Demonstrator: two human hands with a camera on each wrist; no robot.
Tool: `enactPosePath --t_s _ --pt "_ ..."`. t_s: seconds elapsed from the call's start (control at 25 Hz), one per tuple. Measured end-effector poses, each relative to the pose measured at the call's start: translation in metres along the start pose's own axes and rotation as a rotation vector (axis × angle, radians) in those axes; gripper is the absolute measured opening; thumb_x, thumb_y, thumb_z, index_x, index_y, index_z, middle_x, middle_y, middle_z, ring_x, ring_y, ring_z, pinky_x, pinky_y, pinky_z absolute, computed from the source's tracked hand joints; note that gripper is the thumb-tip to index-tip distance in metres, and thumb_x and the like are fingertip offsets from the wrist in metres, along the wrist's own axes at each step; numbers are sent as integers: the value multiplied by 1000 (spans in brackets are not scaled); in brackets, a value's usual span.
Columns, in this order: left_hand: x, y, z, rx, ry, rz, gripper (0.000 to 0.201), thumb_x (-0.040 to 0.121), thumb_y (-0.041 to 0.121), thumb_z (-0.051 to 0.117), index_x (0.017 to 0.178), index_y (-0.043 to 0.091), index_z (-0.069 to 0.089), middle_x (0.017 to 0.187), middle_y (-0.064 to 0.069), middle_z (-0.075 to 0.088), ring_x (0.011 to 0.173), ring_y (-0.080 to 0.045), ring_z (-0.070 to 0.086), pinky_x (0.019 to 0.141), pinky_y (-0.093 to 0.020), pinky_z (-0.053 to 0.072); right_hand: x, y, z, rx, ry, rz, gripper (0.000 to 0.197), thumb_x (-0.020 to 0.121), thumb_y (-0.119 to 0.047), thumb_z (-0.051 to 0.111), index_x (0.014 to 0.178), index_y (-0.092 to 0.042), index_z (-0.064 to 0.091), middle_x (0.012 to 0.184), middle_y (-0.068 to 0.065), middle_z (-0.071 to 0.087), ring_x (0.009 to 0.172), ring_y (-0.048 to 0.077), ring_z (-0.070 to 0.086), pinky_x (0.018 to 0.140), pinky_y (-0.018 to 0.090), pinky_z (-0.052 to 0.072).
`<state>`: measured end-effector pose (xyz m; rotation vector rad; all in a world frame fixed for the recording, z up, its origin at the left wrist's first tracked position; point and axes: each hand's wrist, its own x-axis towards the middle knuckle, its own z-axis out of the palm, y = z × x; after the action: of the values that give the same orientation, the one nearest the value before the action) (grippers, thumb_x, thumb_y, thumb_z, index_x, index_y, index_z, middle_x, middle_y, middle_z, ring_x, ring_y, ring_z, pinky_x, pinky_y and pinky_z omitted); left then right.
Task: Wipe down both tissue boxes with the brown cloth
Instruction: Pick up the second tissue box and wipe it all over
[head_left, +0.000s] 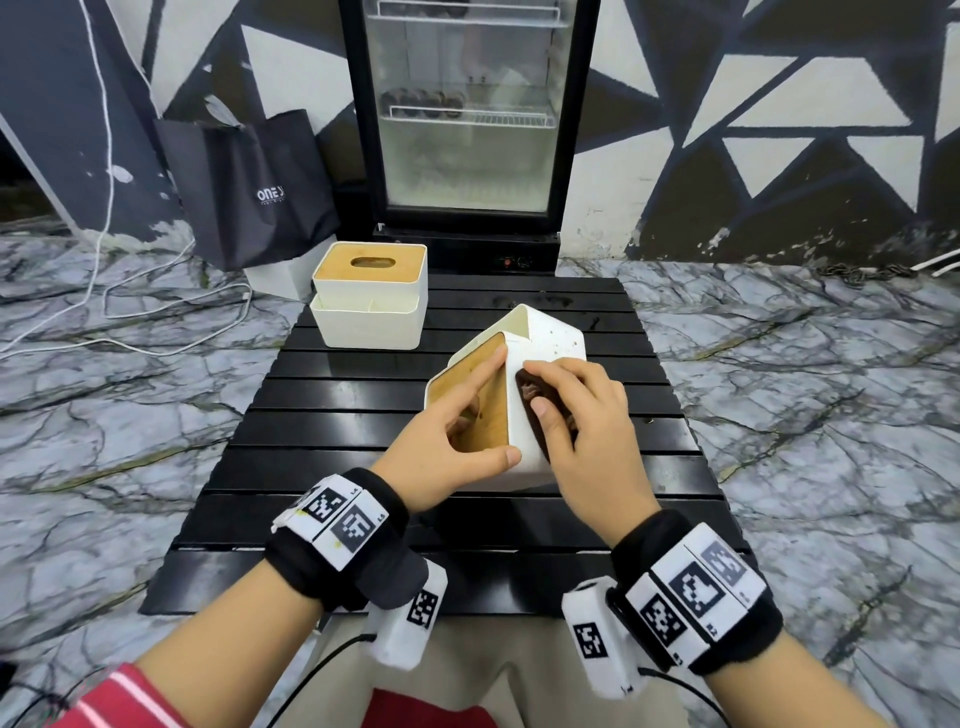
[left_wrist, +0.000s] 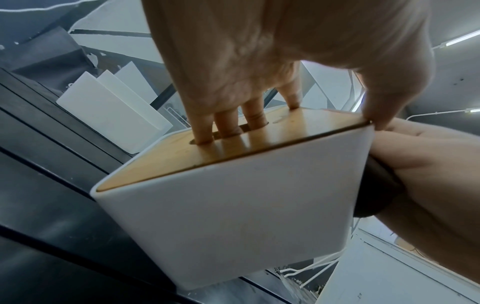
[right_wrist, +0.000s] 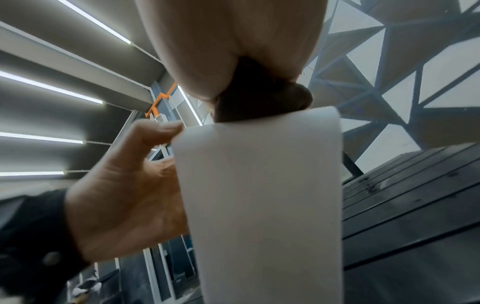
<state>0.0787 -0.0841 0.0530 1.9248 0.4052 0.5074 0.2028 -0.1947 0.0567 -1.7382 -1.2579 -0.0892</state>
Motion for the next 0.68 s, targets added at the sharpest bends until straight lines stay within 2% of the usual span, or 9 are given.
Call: enactPosePath --t_s 0.08,0.2,0.28,0.4,0.48,0.56,0.6,0.68 --pt "-1 1 1 9 -10 7 86 62 46 66 135 61 24 140 19 39 104 8 47 90 -6 37 8 5 -3 -16 15 36 30 90 -17 47 118 -21 57 112 -6 50 99 21 41 81 13 24" --pt "0 3 3 14 -24 -7 86 61 47 67 135 62 25 137 23 41 105 4 47 92 -8 38 25 0 -1 -27 34 96 30 90 -11 49 118 -19 57 115 1 52 100 24 41 81 14 21" --pt "0 3 2 20 -21 -3 86 62 46 67 135 62 24 136 27 41 106 3 47 96 -13 38 26 -7 5 -26 44 56 31 90 -12 47 119 -19 57 114 0 52 97 20 39 82 14 22" --pt "-2 2 0 10 -30 4 86 63 44 67 136 60 25 135 31 40 111 2 47 98 -13 37 15 -5 4 6 54 2 32 88 -17 45 118 -20 57 108 -9 48 94 15 38 83 4 23" --pt "-2 1 0 9 -41 9 86 62 44 67 137 58 26 136 34 39 117 0 45 99 -12 36 16 1 -1 15 64 22 32 87 -17 46 116 -20 58 107 -10 47 96 18 40 82 6 24" --pt "0 1 0 5 -41 -7 86 61 46 66 135 60 27 132 30 43 110 -1 47 96 -10 37 23 3 -2 7 65 70 30 89 -12 49 116 -17 59 110 -3 51 100 23 42 85 16 24" --pt "0 1 0 5 -36 -15 86 60 46 66 135 61 26 128 27 45 104 -2 47 93 -10 38 25 2 0 4 63 87 30 89 -10 49 116 -17 58 112 0 52 100 24 42 86 18 24" --pt "1 1 -1 6 -21 -17 85 60 46 66 132 65 25 123 23 48 99 -2 47 91 -11 40 22 -4 5 1 68 52 31 89 -11 48 117 -19 57 111 -4 50 96 20 39 82 13 24"
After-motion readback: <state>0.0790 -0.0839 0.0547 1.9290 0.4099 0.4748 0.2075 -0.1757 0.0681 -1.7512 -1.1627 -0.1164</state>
